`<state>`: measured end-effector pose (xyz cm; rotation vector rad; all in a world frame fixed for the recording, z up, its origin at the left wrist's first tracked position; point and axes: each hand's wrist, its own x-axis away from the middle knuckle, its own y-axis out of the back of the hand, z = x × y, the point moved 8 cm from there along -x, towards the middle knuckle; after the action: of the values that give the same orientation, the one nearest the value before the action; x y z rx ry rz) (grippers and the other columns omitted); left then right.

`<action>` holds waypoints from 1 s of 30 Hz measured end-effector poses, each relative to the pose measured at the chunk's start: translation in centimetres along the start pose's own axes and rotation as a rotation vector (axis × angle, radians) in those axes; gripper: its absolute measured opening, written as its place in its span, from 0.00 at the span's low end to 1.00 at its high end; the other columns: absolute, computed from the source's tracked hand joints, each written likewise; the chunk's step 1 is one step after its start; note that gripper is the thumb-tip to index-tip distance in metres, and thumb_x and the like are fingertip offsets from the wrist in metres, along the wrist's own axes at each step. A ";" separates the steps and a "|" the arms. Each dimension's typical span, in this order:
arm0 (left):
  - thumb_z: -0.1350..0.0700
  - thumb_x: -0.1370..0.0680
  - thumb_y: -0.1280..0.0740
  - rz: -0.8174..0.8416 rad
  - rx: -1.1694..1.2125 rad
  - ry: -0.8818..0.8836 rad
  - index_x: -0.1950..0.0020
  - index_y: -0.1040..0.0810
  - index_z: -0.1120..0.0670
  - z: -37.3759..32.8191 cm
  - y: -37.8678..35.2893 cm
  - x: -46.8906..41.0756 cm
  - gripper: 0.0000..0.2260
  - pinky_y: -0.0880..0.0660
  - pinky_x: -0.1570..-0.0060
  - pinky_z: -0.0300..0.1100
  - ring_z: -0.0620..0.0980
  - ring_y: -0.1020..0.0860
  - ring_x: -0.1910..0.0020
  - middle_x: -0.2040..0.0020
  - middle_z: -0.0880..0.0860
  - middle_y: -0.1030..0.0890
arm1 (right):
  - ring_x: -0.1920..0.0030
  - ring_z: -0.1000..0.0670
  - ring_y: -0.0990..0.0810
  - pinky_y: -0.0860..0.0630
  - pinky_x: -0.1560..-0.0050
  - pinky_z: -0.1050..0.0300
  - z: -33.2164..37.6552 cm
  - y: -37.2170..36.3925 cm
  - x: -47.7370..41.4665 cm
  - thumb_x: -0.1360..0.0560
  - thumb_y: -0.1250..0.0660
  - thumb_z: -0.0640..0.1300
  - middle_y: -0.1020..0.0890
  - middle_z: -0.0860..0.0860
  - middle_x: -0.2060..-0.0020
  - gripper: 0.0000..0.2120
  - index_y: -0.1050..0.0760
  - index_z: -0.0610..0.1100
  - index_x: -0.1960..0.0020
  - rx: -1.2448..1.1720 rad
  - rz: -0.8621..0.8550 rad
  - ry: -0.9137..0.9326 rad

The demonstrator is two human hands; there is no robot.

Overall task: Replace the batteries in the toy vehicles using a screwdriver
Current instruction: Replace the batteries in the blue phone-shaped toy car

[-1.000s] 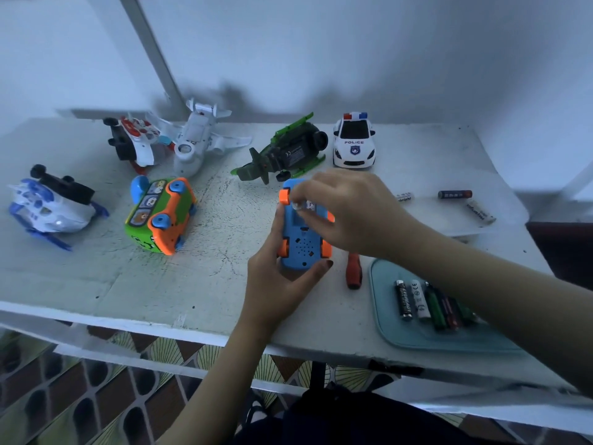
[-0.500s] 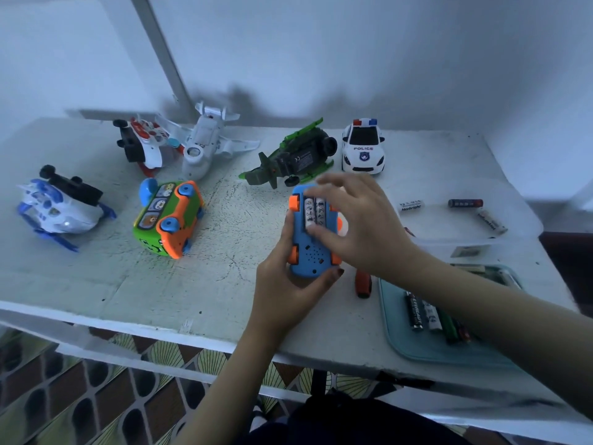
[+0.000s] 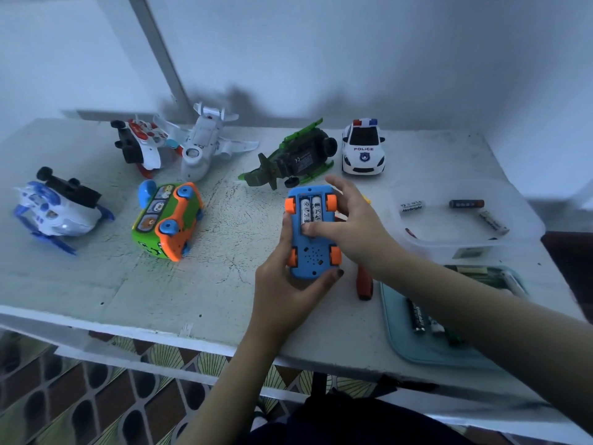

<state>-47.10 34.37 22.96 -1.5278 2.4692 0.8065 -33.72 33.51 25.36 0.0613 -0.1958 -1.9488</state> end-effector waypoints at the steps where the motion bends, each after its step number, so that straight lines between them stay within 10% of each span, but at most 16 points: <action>1: 0.40 0.32 0.29 0.000 0.000 0.002 0.22 0.47 0.52 0.0 0.0 0.0 0.45 0.25 0.51 0.28 0.31 0.23 0.46 0.41 0.32 0.27 | 0.37 0.52 0.26 0.22 0.41 0.52 -0.1 0.0 0.0 0.32 0.25 0.36 0.25 0.50 0.36 0.38 0.39 0.50 0.27 0.000 -0.010 0.003; 16: 0.38 0.33 0.30 -0.039 -0.082 -0.007 0.23 0.48 0.51 -0.2 0.2 0.0 0.45 0.28 0.55 0.23 0.28 0.23 0.50 0.45 0.33 0.26 | 0.42 0.54 0.23 0.22 0.43 0.54 0.4 0.0 -0.2 0.30 0.27 0.36 0.22 0.51 0.42 0.31 0.35 0.49 0.31 0.072 0.004 0.023; 21: 0.36 0.32 0.31 -0.084 -0.139 -0.012 0.23 0.49 0.50 -0.2 0.3 0.1 0.45 0.28 0.54 0.23 0.27 0.25 0.49 0.43 0.31 0.29 | 0.44 0.53 0.23 0.23 0.43 0.57 2.2 1.2 -2.0 0.22 0.36 0.44 0.22 0.52 0.43 0.12 0.27 0.49 0.39 0.209 0.117 0.021; 30: 0.36 0.32 0.31 -0.177 -0.136 0.050 0.24 0.48 0.47 0.1 1.1 -0.7 0.43 0.29 0.52 0.22 0.33 0.25 0.44 0.38 0.42 0.24 | 0.45 0.46 0.22 0.27 0.50 0.54 2.0 3.7 -6.4 0.23 0.35 0.48 0.19 0.47 0.45 0.13 0.20 0.44 0.42 1.398 0.197 0.198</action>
<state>-47.73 35.34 23.51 -1.8027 2.3124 0.9312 -28.16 38.29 27.61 1.0814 -1.3236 -1.2620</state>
